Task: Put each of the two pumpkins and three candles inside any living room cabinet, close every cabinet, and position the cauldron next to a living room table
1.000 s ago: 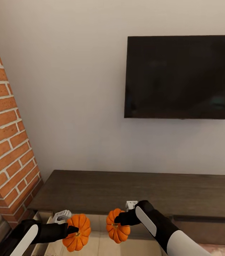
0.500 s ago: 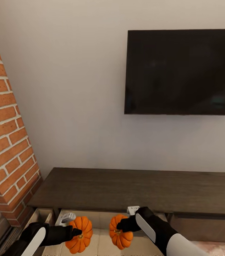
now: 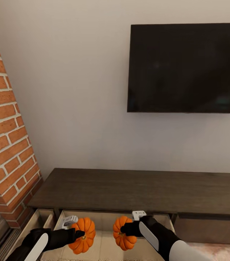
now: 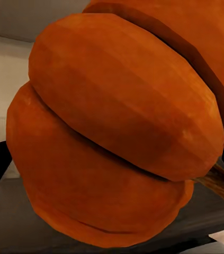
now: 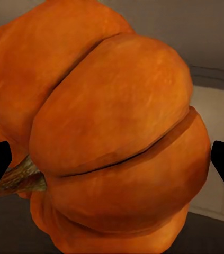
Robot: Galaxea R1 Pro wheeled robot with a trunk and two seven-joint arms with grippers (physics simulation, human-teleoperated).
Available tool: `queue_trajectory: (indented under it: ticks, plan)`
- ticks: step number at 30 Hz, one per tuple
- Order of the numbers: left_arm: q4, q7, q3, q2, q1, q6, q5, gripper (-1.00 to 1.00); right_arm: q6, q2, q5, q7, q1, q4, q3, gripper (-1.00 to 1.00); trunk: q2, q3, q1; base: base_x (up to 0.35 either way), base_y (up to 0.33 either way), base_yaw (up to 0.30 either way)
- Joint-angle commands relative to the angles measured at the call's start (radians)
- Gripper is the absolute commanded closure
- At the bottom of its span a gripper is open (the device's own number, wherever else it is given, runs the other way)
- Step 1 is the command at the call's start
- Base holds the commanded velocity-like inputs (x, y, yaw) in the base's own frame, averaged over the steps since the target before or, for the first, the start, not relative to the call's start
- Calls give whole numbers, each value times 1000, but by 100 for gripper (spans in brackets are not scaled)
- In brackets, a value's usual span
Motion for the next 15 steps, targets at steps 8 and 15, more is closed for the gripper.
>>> queue_trajectory:
  ticks: [8,15]
  plan:
    - [52,4,-7,-40,-1,-79,-8,100,-125,21,13,-10,-2,123,7,100,-57,-26,31,0,0,0]
    - [65,9,-4,-68,-1,-129,-48,100,-184,22,11,-10,-1,139,7,100,-106,-48,57,0,0,0]
